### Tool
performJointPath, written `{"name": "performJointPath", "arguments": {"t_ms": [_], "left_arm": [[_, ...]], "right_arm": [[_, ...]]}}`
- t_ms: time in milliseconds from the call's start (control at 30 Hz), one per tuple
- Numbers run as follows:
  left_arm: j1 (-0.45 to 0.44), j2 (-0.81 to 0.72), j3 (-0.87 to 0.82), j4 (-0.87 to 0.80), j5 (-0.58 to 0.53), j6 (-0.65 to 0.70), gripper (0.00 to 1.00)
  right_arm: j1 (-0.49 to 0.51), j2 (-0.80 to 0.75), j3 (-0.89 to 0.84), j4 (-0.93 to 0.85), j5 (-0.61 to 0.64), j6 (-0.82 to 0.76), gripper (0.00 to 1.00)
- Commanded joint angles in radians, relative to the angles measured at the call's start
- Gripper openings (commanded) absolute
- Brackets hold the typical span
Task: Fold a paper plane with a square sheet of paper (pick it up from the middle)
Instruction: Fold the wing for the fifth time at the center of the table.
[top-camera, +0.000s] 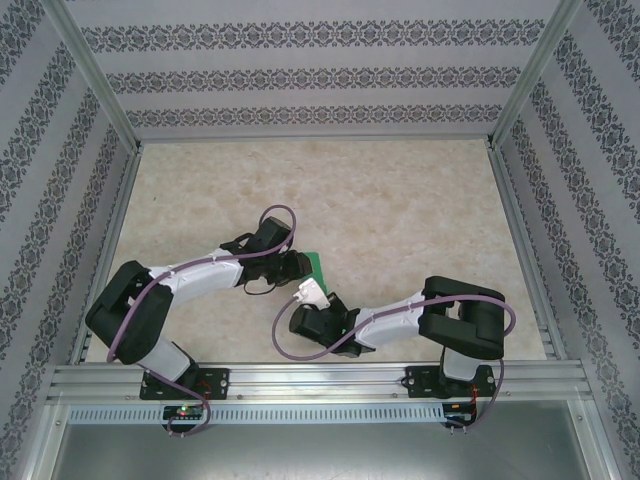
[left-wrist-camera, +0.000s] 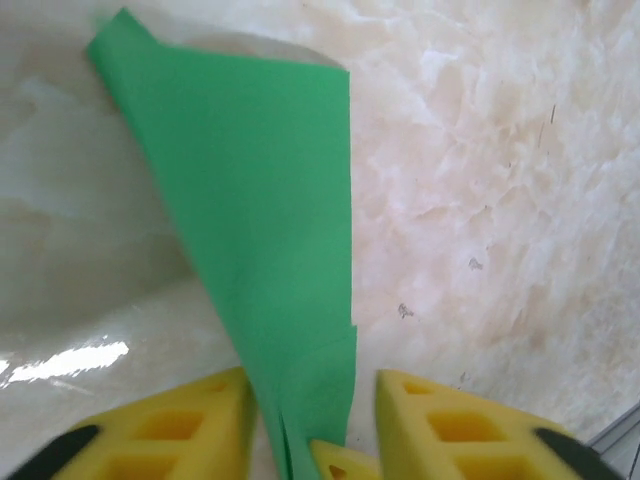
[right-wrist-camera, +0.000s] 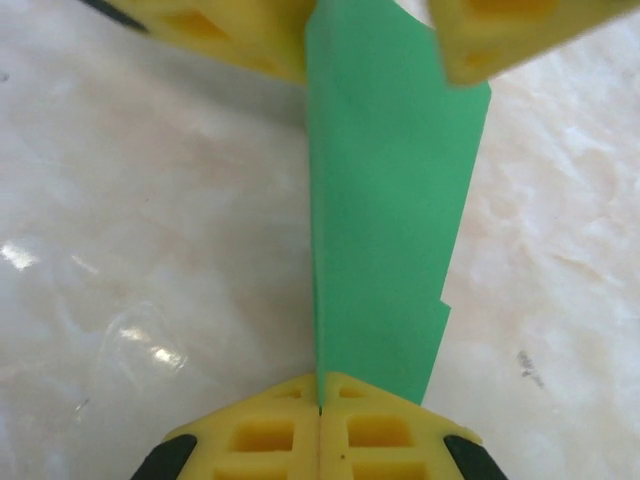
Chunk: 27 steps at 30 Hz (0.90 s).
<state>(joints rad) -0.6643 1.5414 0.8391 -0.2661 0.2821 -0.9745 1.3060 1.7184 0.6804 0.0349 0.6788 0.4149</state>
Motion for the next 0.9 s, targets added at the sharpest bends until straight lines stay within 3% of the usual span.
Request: {"name": "performJointPath", "arguments": {"t_ms": [0, 67, 233, 500, 867], "left_arm": [[-0.001, -0.065, 0.036, -0.065, -0.049, 0.013, 0.43], [0.014, -0.094, 0.032, -0.084, -0.062, 0.017, 0.55], [0.038, -0.192, 0.013, -0.115, -0.112, 0.042, 0.66], [0.045, -0.238, -0.024, -0.093, -0.112, 0.057, 0.64], [0.046, -0.208, -0.066, 0.036, -0.005, 0.066, 0.61]], "right_arm": [[-0.02, -0.039, -0.051, 0.132, -0.089, 0.05, 0.03], [-0.04, -0.054, -0.076, 0.183, -0.143, 0.07, 0.03], [-0.098, -0.075, -0.125, 0.303, -0.277, 0.118, 0.03], [-0.186, -0.049, -0.187, 0.487, -0.477, 0.251, 0.03], [-0.298, 0.049, -0.239, 0.707, -0.716, 0.469, 0.04]]}}
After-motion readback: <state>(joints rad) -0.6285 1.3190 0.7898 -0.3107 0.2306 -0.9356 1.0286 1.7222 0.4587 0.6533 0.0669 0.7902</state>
